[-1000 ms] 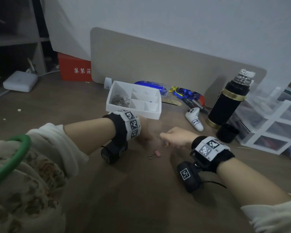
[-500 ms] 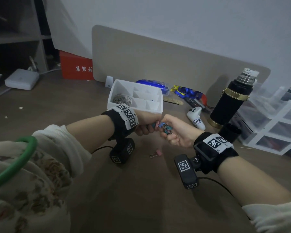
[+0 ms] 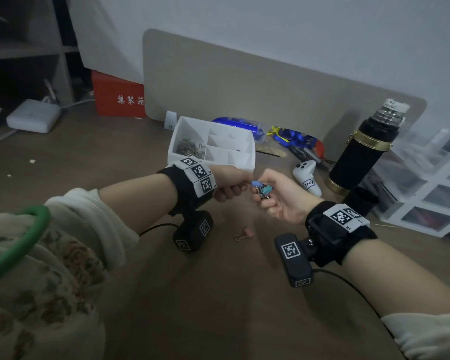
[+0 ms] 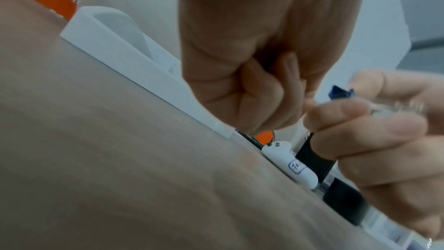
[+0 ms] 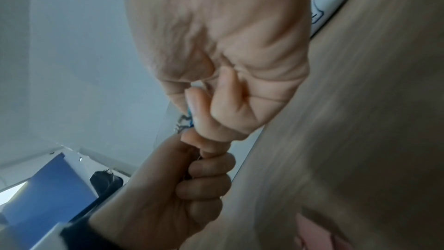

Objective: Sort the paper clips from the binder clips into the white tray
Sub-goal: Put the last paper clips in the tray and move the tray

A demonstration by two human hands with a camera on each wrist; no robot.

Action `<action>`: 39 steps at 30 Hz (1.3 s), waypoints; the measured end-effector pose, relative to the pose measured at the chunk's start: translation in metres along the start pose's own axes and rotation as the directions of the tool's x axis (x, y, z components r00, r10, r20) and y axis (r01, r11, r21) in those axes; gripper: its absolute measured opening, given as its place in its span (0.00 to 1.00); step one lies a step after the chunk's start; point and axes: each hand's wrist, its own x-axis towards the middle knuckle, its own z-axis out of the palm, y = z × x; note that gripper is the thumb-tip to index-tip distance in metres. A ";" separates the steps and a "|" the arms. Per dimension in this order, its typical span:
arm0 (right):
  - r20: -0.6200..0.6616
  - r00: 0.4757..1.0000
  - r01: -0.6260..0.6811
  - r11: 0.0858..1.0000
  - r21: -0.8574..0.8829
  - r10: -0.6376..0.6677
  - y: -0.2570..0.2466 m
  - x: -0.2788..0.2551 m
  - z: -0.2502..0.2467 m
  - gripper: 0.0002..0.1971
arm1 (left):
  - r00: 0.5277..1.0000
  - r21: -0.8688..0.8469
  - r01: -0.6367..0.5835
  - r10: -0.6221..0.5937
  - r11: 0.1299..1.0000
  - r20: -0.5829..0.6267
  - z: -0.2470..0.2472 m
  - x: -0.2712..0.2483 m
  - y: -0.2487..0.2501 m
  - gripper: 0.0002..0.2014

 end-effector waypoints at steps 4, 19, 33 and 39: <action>0.010 0.998 0.053 0.991 0.120 -0.054 -0.001 -0.004 -0.008 0.10 | 0.996 -0.123 0.084 -0.079 0.989 0.041 -0.007 0.002 0.000 0.11; -0.092 0.995 0.034 0.992 0.122 -0.023 0.002 0.005 -0.004 0.17 | 0.981 0.586 -0.068 -0.053 0.807 0.187 0.013 -0.016 0.004 0.17; -0.132 0.991 0.012 0.996 0.085 -0.001 0.003 0.017 -0.012 0.15 | 0.954 0.869 -0.276 0.224 0.410 0.197 0.053 -0.032 0.001 0.20; -0.131 0.991 0.028 0.994 0.101 -0.014 -0.007 0.032 -0.011 0.12 | 0.949 0.926 -0.297 0.181 0.233 0.259 0.054 -0.021 0.005 0.18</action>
